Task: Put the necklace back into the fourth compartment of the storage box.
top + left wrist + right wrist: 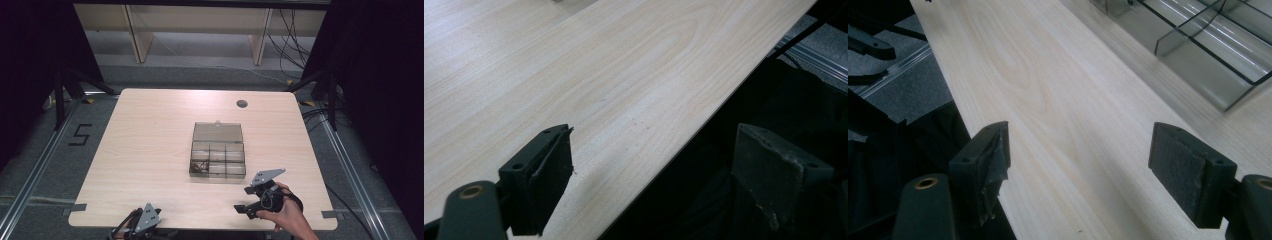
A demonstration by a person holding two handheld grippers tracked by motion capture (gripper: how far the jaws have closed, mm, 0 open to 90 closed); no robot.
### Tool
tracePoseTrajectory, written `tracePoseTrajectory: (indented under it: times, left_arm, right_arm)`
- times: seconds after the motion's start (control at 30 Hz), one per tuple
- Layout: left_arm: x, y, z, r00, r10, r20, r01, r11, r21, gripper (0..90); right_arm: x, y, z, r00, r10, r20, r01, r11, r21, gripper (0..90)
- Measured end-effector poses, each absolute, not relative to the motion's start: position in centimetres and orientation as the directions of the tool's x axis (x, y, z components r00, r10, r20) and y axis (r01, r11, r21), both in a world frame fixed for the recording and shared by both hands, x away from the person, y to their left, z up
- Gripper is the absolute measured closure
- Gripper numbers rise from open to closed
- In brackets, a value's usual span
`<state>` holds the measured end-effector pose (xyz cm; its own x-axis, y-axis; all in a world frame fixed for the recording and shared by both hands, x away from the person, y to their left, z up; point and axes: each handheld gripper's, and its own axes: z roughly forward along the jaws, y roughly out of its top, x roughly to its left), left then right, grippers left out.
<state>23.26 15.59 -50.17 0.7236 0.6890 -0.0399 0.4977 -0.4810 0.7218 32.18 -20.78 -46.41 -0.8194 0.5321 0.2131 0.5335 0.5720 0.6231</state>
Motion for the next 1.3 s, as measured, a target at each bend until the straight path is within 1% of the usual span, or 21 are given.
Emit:
tracePoseTrajectory:
  times: [0.1,0.2,0.23,0.37,0.77,1.3]
  left_arm:
    - [23.3,15.6,-50.2,0.722,0.690,-0.039,0.498,-0.481,0.722,15.9]
    - [23.3,15.7,-50.1,0.725,0.688,-0.038,0.494,-0.481,0.724,15.9]
    - [23.3,15.7,-50.1,0.725,0.688,-0.036,0.494,-0.482,0.724,15.9]
    - [23.3,15.7,-50.1,0.726,0.687,-0.037,0.495,-0.485,0.721,15.9]
    - [23.3,15.6,-50.2,0.724,0.689,-0.038,0.498,-0.484,0.720,15.9]
    - [23.3,15.5,-50.3,0.725,0.687,-0.041,0.493,-0.477,0.728,15.9]
  right_arm:
    - [31.9,-21.0,-46.3,-0.812,0.547,0.203,0.536,0.561,0.631,25.6]
    - [31.5,-21.2,-46.3,-0.799,0.558,0.225,0.558,0.546,0.625,25.6]
    - [31.5,-21.4,-46.3,-0.798,0.563,0.216,0.556,0.549,0.624,25.6]
    - [31.3,-21.7,-46.6,-0.797,0.564,0.216,0.552,0.537,0.638,25.6]
    - [30.4,-22.6,-47.0,-0.787,0.572,0.229,0.565,0.522,0.639,25.1]
    - [29.3,-23.3,-47.4,-0.784,0.588,0.201,0.548,0.502,0.668,25.1]
